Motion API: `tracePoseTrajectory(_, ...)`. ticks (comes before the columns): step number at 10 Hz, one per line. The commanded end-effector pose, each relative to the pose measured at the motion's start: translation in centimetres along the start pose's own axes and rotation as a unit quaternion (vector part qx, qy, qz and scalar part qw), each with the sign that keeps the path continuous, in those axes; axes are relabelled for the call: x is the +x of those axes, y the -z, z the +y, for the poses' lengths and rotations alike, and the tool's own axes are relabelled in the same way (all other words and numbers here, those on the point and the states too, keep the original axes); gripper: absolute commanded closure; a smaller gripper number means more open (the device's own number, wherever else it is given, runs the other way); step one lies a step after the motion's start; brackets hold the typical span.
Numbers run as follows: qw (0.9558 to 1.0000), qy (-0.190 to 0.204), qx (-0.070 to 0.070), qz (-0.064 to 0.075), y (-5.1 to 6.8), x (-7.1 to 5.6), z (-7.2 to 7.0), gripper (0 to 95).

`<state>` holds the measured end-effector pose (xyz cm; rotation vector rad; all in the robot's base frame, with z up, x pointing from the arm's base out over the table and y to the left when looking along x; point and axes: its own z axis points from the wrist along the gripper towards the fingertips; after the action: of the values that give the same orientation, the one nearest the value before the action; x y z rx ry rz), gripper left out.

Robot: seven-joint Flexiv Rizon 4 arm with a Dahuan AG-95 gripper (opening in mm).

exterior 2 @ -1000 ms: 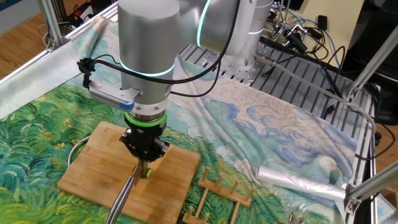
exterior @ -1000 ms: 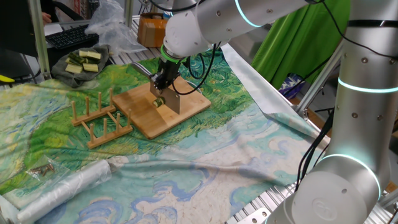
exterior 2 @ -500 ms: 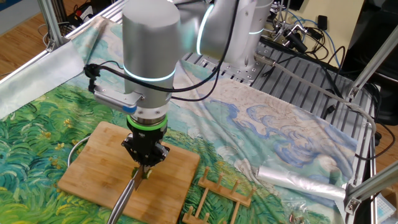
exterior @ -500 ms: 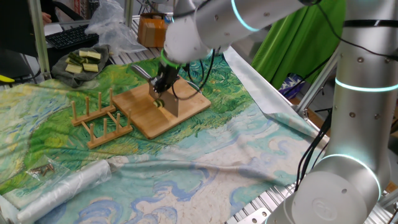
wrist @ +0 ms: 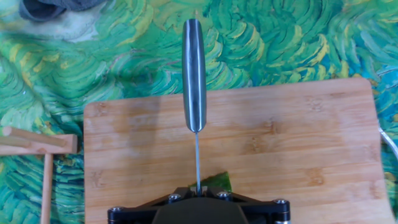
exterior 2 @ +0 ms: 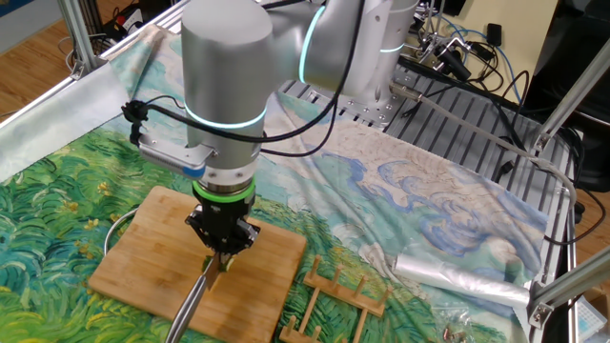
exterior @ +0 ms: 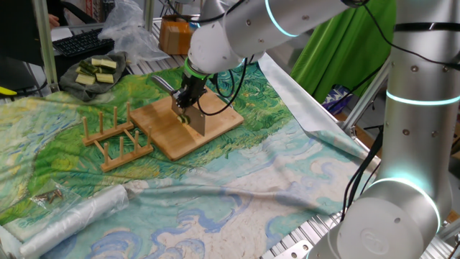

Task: Chop the cucumber into shreds

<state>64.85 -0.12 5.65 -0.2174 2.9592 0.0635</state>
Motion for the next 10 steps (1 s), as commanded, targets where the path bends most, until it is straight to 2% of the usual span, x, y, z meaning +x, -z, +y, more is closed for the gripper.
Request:
tracePoseTrajectory(1, 1.0, 0.0, 0.006, 0.004, 0.9, 0.0, -0.1, 95.0)
tracePoseTrajectory(3, 0.9999, 0.003, 0.009, 0.008, 2.1, -0.1, -0.2, 95.0)
tracePoseTrajectory(5, 0.9999, 0.007, 0.009, 0.005, 2.1, -0.1, -0.5, 95.0)
tracePoseTrajectory(8, 0.9999, 0.009, 0.006, 0.005, 1.8, -0.1, -0.9, 95.0)
tracePoseTrajectory(9, 1.0, 0.007, 0.004, 0.002, 1.3, 0.1, -0.8, 95.0)
tracePoseTrajectory(10, 1.0, 0.007, 0.001, -0.005, 0.0, 0.2, -0.8, 95.0)
